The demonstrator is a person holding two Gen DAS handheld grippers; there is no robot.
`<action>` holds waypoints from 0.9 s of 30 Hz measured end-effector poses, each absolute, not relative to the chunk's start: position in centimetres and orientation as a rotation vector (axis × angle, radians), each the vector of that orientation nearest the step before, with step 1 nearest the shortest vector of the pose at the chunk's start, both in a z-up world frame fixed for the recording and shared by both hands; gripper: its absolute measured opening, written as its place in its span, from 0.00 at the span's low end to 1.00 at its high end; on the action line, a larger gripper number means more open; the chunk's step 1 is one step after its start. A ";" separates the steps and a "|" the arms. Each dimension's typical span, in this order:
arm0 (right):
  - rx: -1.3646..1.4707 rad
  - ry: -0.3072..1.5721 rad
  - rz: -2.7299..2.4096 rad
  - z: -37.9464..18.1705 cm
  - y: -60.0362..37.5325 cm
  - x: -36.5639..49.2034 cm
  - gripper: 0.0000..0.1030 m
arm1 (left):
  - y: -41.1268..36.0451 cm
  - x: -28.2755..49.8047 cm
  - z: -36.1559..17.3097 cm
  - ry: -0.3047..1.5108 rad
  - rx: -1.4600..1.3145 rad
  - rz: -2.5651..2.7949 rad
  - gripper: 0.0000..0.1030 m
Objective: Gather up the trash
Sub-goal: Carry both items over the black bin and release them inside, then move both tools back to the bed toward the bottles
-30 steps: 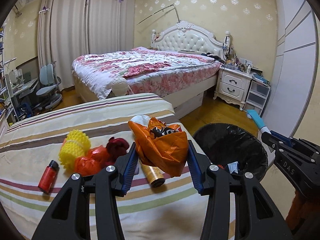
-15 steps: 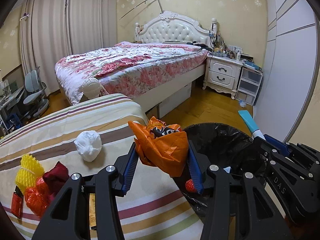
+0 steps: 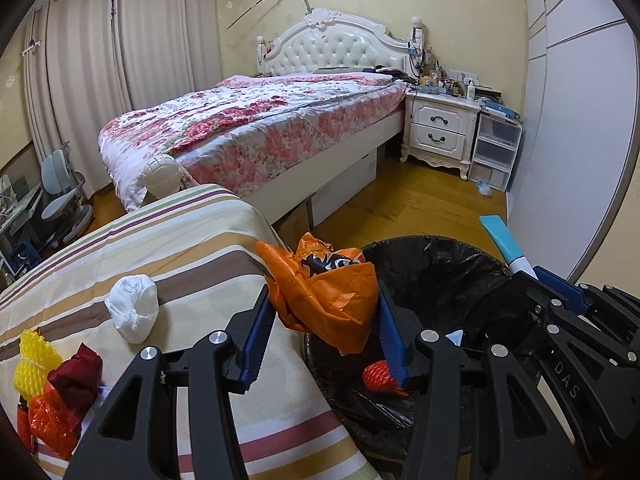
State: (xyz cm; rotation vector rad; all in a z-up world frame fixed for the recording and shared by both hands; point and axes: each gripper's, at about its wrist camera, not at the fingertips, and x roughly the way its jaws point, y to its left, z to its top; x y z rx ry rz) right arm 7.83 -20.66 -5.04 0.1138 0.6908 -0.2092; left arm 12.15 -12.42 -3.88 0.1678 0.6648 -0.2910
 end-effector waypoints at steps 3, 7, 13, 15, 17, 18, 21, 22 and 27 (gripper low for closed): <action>0.120 0.693 -0.212 -5.2 -21.0 7.9 0.17 | -12.6 12.3 -4.0 0.671 0.172 -0.293 0.55; 0.119 0.692 -0.220 -5.4 -21.1 8.0 0.18 | -12.5 12.1 -3.9 0.660 0.173 -0.290 0.70; 0.118 0.680 -0.246 -5.4 -21.2 7.6 0.34 | -12.0 12.2 -3.9 0.664 0.163 -0.268 0.76; 0.116 0.680 -0.255 -5.3 -21.2 7.5 0.39 | -11.7 12.3 -3.8 0.667 0.153 -0.264 0.77; 0.114 0.675 -0.262 -5.2 -21.1 7.3 0.44 | -11.4 12.2 -3.6 0.665 0.152 -0.252 0.77; 0.113 0.673 -0.262 -5.1 -21.0 7.3 0.46 | -11.3 12.1 -3.5 0.663 0.151 -0.248 0.77; 0.102 0.670 -0.266 -4.9 -20.7 7.0 0.54 | -10.7 11.7 -3.2 0.653 0.153 -0.235 0.77; 0.100 0.669 -0.266 -4.8 -20.6 6.9 0.56 | -10.5 11.7 -3.0 0.652 0.153 -0.231 0.77; 0.099 0.662 -0.259 -4.2 -19.9 6.4 0.60 | -9.1 11.0 -2.3 0.650 0.142 -0.215 0.77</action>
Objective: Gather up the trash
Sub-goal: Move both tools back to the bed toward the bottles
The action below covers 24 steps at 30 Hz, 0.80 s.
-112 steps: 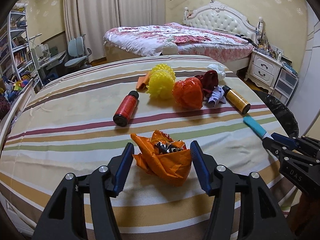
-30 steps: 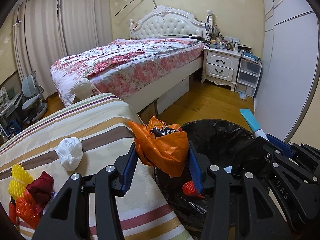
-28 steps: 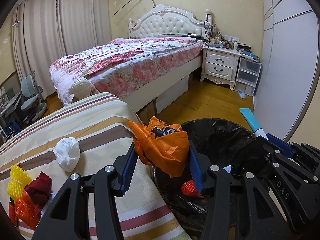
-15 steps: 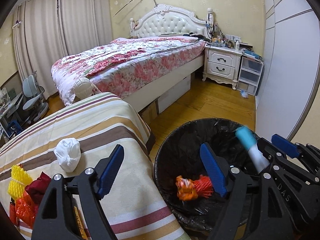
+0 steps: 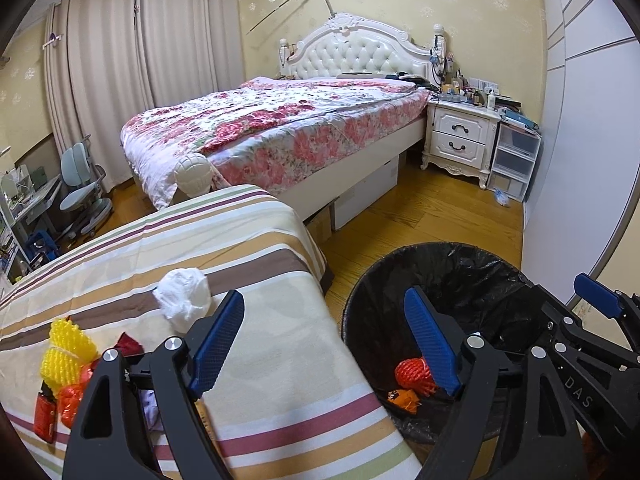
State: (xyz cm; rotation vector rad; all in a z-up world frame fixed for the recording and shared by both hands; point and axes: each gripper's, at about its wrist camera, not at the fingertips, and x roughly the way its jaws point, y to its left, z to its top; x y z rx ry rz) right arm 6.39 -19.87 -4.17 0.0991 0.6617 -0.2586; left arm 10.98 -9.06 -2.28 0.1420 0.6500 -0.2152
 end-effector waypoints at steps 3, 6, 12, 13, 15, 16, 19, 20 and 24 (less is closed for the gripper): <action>0.101 0.658 -0.246 -3.8 -19.2 6.1 0.60 | -7.9 10.4 -1.7 0.641 0.136 -0.203 0.77; 0.100 0.653 -0.223 -3.3 -18.1 5.8 0.60 | -6.4 9.7 -1.0 0.631 0.127 -0.186 0.77; 0.086 0.647 -0.149 -2.6 -14.8 5.4 0.60 | -2.4 7.9 -0.1 0.622 0.106 -0.129 0.77; 0.085 0.650 -0.132 -2.6 -14.1 5.5 0.60 | -1.7 7.6 -0.1 0.621 0.105 -0.116 0.77; 0.081 0.655 -0.093 -2.7 -12.5 5.4 0.60 | 0.0 7.0 -0.1 0.623 0.099 -0.084 0.77; 0.074 0.656 -0.079 -2.7 -11.7 5.4 0.60 | 0.7 6.7 -0.2 0.625 0.096 -0.071 0.77; 0.056 0.664 -0.023 -2.7 -9.2 5.4 0.60 | 3.5 5.8 -0.4 0.633 0.082 -0.020 0.77; 0.052 0.669 -0.001 -2.8 -8.4 5.5 0.60 | 4.5 5.5 -0.5 0.637 0.077 -0.001 0.77; 0.021 0.682 0.058 -3.1 -5.3 5.7 0.60 | 8.2 4.6 -1.1 0.657 0.053 0.066 0.77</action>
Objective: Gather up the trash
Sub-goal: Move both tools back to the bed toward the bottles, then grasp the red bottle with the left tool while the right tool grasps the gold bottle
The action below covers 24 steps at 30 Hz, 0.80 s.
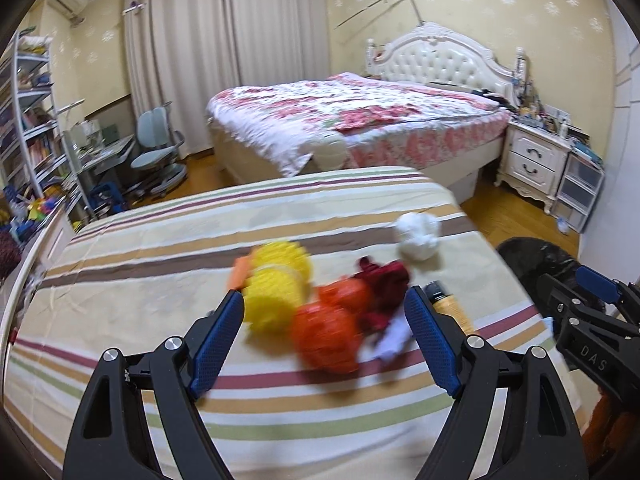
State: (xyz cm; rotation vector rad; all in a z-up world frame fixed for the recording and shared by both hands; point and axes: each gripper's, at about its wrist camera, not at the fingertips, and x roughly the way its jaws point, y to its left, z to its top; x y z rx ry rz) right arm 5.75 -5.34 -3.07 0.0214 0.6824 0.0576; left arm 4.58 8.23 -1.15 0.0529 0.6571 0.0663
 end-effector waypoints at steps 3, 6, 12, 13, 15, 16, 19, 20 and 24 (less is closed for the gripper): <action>0.011 0.698 0.097 -3.4 -3.4 5.9 0.60 | 10.8 4.2 -1.8 0.681 0.042 0.117 0.77; -0.004 0.714 0.123 -3.6 -1.7 6.3 0.60 | 13.3 4.0 -2.8 0.709 0.026 0.163 0.77; -0.030 0.744 0.148 -4.5 0.4 7.0 0.60 | 17.2 4.2 -5.0 0.794 -0.020 0.195 0.77; -0.032 0.748 0.149 -4.6 0.5 7.0 0.60 | 17.6 4.3 -5.2 0.809 -0.036 0.190 0.77; -0.037 0.760 0.154 -4.8 0.8 7.1 0.59 | 18.2 4.6 -5.4 0.835 -0.078 0.169 0.72; -0.038 0.762 0.156 -4.8 0.9 7.1 0.59 | 18.4 4.7 -5.4 0.841 -0.085 0.163 0.68; -0.046 0.766 0.161 -4.7 1.1 7.1 0.59 | 18.8 4.9 -5.9 0.866 -0.096 0.149 0.51; -0.049 0.769 0.163 -4.8 1.3 7.2 0.59 | 18.8 5.0 -6.1 0.876 -0.106 0.135 0.46; -0.060 0.777 0.173 -4.9 1.9 7.3 0.58 | 18.7 4.6 -6.1 0.865 -0.096 0.127 0.26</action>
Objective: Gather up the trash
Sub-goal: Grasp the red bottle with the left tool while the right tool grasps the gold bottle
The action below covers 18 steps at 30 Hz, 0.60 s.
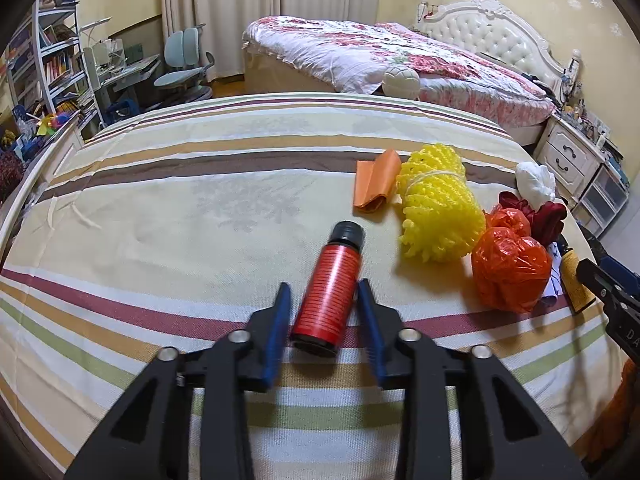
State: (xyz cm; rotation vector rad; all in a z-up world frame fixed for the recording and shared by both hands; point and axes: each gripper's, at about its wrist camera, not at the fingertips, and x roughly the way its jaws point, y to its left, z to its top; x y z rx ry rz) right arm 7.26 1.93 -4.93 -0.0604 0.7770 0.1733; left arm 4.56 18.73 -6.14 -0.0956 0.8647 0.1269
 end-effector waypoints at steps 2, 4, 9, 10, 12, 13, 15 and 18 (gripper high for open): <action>-0.066 0.780 0.180 -4.9 2.2 7.2 0.57 | 18.7 4.3 -6.2 0.860 -0.086 0.124 0.24; -0.077 0.788 0.187 -5.0 2.6 7.3 0.48 | 18.7 4.2 -6.2 0.857 -0.085 0.122 0.24; -0.108 0.813 0.212 -5.3 3.8 7.4 0.32 | 18.8 4.1 -6.1 0.851 -0.096 0.120 0.24; -0.113 0.817 0.215 -5.4 3.9 7.5 0.29 | 18.8 4.1 -6.1 0.851 -0.099 0.120 0.24; -0.116 0.829 0.224 -5.5 4.1 7.6 0.23 | 19.0 3.9 -6.1 0.848 -0.105 0.121 0.24; -0.118 0.832 0.224 -5.6 4.1 7.6 0.23 | 19.0 4.0 -6.0 0.847 -0.107 0.121 0.24; -0.122 0.832 0.223 -5.6 4.3 7.5 0.23 | 19.0 4.0 -6.0 0.847 -0.107 0.121 0.24; -0.128 0.838 0.226 -5.6 4.5 7.6 0.23 | 19.1 4.0 -6.0 0.847 -0.107 0.121 0.24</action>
